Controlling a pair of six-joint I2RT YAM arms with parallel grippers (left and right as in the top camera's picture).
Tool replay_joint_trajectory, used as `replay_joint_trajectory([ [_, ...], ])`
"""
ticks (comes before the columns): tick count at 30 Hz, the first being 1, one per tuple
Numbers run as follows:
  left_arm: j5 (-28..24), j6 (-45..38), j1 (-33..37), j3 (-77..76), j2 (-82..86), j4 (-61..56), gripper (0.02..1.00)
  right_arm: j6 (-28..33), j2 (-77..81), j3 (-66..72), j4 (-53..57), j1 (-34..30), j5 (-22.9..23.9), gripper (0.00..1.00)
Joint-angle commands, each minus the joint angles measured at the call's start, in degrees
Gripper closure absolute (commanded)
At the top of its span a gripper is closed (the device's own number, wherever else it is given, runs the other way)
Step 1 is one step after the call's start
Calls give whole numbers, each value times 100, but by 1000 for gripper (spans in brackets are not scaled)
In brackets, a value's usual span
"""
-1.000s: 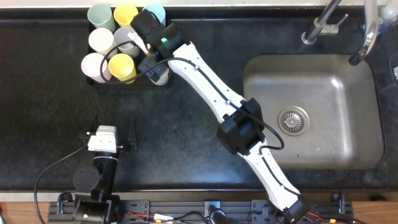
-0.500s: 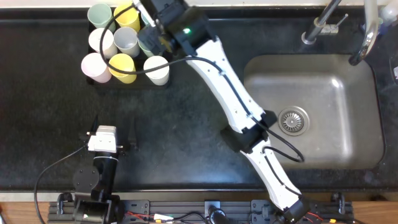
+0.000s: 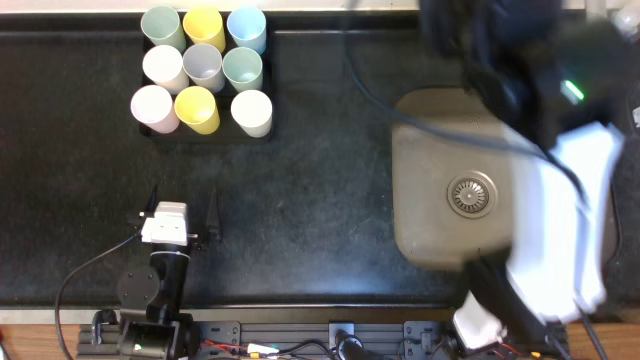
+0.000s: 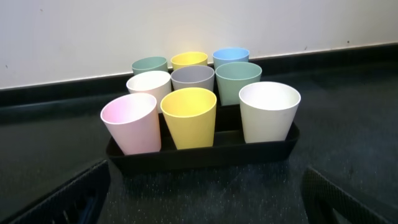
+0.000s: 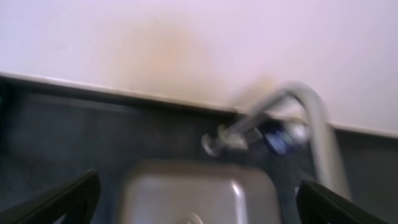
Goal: Store Cups
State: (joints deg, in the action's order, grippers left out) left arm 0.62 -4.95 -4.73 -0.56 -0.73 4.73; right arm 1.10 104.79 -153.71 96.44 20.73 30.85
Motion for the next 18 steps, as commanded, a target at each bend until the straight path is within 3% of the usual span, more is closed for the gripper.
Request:
replay_joint_trajectory([
  [1, -57, -125, 33, 11, 57, 11, 20, -522, -1598, 2435, 4, -186, 85, 5],
  [2, -57, -125, 33, 11, 57, 11, 20, -684, -2087, 3202, -94, -275, -168, 3],
  [4, -57, -125, 33, 11, 57, 11, 20, -1071, -2938, 4496, -352, -354, -1102, 3],
  [6, -57, -125, 33, 11, 57, 13, 20, -1119, -3840, 5838, -1069, -352, -1906, 5],
  [7, -57, -125, 33, 11, 57, 11, 20, -1115, -4258, 6452, -1617, -345, -2024, 5],
  [9, -57, -125, 33, 11, 57, 11, 20, -896, -5322, 7914, -3314, -345, -1692, 3],
  [11, -57, -125, 33, 11, 57, 11, 20, -616, -6435, 9372, -5416, -352, -988, 5],
  [14, -57, -125, 33, 11, 57, 11, 20, -579, -7702, 11046, -7943, -352, -597, 3],
  [16, -57, -125, 33, 11, 57, 13, 20, -577, -8446, 11940, -8905, -352, -560, 5],
  [18, -57, -125, 33, 11, 57, 11, 20, -579, -8979, 12421, -8948, -352, -533, 3],
])
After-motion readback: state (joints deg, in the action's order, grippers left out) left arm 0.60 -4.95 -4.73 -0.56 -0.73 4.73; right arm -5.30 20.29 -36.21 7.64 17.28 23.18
